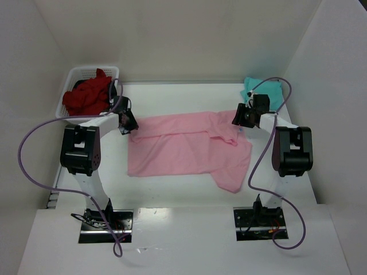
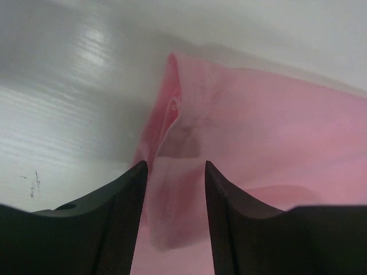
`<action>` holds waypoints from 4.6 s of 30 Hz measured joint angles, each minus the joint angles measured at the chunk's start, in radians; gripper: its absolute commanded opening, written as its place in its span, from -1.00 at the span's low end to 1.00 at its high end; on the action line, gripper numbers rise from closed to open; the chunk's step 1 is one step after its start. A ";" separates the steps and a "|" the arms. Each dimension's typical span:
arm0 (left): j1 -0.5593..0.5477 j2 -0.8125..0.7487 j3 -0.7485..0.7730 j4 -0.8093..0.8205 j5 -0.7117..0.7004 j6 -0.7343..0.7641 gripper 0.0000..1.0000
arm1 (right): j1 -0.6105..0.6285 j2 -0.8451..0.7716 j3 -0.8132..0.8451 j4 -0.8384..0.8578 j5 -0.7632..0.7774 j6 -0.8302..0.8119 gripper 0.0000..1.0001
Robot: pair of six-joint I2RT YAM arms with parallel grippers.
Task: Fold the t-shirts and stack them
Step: Fold the flattened tshirt in 1/3 of the way
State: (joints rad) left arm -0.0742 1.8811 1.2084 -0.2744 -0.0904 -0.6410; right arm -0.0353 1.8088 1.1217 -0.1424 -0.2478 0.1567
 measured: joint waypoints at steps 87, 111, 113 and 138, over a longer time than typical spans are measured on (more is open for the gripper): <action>0.044 0.044 0.094 0.028 -0.036 0.090 -0.99 | -0.079 0.082 0.084 -0.014 0.000 -0.020 -0.96; 0.046 -0.128 0.013 -0.047 0.042 0.118 0.33 | -0.090 0.079 0.081 -0.038 -0.111 -0.021 0.21; 0.046 -0.174 -0.007 -0.057 0.055 0.114 0.31 | -0.090 0.077 0.071 -0.038 -0.122 -0.021 0.21; 0.046 -0.175 -0.207 -0.009 0.175 -0.052 0.12 | -0.068 0.069 0.022 -0.060 -0.134 -0.020 0.16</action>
State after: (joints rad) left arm -0.0284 1.7061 1.0015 -0.2837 0.0845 -0.6931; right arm -0.1032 1.8782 1.1435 -0.2024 -0.3817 0.1371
